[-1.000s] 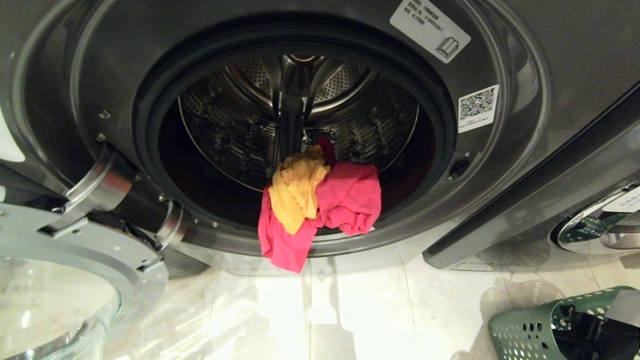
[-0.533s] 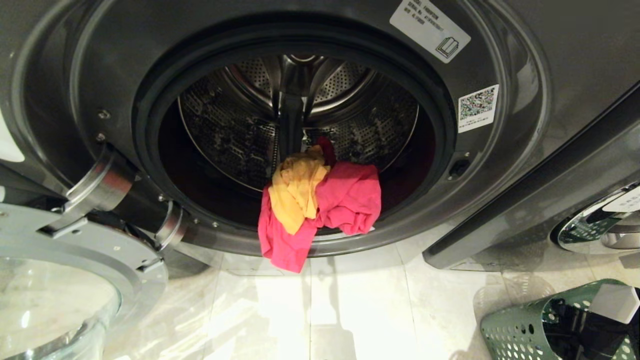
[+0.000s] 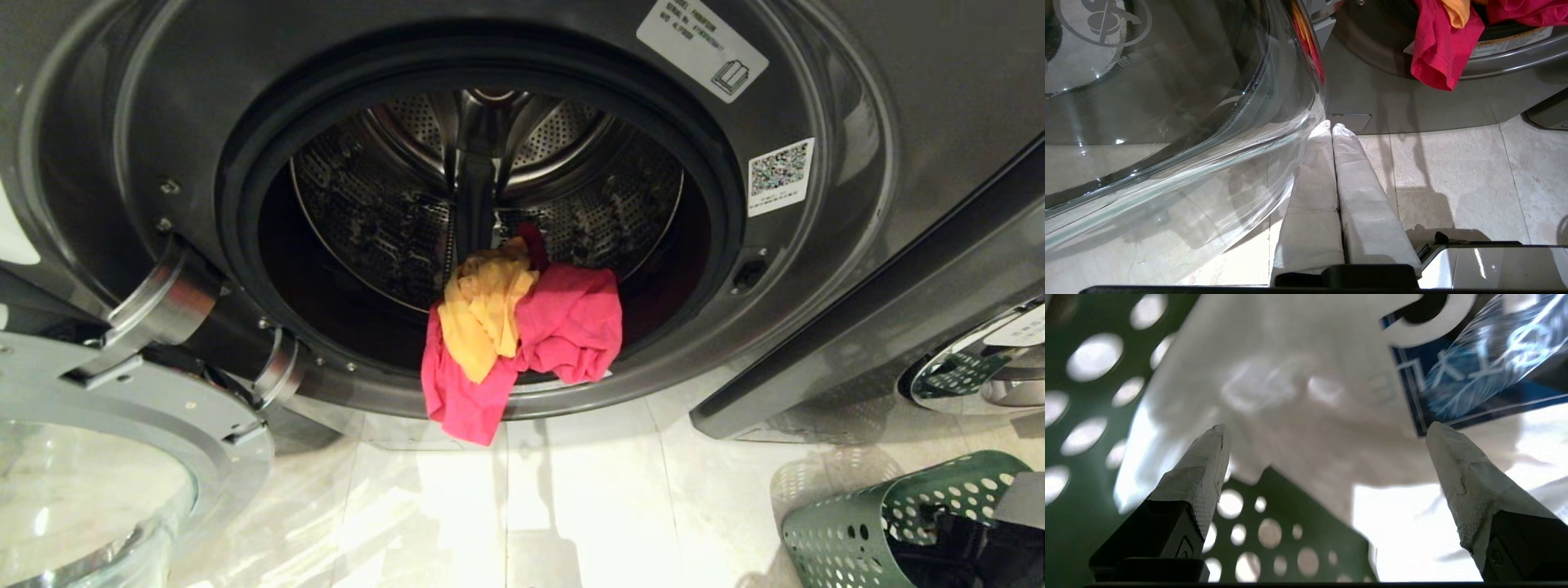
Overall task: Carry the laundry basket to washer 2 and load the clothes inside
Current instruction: Place the clothes into the washing machine
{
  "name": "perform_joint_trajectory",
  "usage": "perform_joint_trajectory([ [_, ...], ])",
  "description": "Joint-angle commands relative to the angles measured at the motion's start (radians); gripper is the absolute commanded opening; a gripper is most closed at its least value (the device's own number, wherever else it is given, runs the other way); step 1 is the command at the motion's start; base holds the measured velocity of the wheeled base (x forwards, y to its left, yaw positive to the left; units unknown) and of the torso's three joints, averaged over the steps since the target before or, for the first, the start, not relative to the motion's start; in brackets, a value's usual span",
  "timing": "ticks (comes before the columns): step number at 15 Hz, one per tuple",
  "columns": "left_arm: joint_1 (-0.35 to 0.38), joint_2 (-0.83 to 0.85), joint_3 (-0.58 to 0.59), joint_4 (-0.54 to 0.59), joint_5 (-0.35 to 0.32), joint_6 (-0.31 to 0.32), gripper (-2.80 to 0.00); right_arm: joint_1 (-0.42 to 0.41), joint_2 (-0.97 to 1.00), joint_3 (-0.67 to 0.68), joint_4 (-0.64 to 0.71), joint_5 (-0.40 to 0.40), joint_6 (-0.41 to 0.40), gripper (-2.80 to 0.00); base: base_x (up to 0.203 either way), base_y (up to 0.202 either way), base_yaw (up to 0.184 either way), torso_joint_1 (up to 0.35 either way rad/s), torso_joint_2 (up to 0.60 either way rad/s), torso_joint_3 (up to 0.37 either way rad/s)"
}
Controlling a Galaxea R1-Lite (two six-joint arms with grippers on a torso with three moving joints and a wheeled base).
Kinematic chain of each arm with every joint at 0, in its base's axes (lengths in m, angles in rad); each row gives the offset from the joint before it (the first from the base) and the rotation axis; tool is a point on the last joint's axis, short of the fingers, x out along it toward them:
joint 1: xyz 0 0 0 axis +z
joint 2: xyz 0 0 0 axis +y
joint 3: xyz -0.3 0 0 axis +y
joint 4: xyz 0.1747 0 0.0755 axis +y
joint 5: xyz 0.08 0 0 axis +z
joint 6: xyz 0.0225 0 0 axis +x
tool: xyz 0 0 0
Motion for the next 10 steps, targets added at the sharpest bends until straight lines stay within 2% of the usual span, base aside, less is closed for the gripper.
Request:
perform_joint_trajectory([
  [1, 0.0, 0.0, 0.002, 0.0, 0.0, 0.0, -2.8, -0.042, -0.032, 0.054, -0.004, 0.057, -0.046, 0.0, 0.0, 0.0, 0.0, 0.0, 0.0, 0.0],
  [10, 0.0, 0.0, 0.002, 0.0, 0.0, 0.0, -2.8, -0.05, -0.034, 0.057, -0.012, 0.146, -0.025, 0.0, 0.0, 0.0, 0.0, 0.0, 0.0, 0.0],
])
